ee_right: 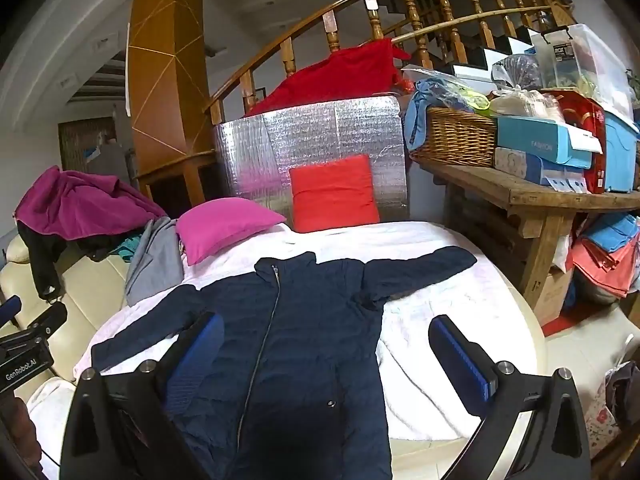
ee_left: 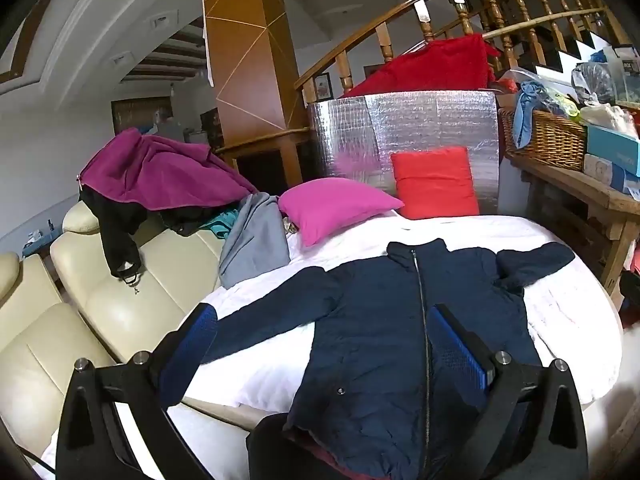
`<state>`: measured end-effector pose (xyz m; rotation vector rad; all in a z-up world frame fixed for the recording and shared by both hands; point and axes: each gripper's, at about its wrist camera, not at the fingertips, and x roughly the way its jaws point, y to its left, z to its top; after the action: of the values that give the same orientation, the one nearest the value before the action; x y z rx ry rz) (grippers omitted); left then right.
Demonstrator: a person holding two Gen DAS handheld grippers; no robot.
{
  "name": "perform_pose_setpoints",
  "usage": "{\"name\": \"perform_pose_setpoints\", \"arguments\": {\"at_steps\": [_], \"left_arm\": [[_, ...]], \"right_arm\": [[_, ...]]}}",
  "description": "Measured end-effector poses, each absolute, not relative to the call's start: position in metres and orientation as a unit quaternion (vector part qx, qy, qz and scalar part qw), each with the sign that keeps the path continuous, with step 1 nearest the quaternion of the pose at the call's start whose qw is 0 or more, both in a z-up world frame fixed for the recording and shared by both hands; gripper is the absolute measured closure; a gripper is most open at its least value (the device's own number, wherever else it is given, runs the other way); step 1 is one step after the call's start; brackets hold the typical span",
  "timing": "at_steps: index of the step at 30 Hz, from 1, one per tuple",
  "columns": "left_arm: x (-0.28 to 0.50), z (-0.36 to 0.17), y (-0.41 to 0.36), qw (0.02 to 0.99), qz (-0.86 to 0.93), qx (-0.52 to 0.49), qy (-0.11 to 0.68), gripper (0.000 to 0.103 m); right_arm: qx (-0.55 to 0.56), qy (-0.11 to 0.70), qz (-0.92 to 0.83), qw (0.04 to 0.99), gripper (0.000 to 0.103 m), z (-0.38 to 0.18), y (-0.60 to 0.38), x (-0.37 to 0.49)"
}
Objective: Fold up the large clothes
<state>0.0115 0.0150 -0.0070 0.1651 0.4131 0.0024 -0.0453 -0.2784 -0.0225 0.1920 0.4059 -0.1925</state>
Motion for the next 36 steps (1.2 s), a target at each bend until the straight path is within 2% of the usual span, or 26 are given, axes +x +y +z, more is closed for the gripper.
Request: {"name": "perform_pose_setpoints", "arguments": {"at_steps": [36], "left_arm": [[0.0168, -0.0115, 0.0150, 0.974, 0.020, 0.070, 0.214, 0.000]], "right_arm": [[0.091, 0.215, -0.094, 0.968, 0.000, -0.0275, -0.2733, -0.0415]]}}
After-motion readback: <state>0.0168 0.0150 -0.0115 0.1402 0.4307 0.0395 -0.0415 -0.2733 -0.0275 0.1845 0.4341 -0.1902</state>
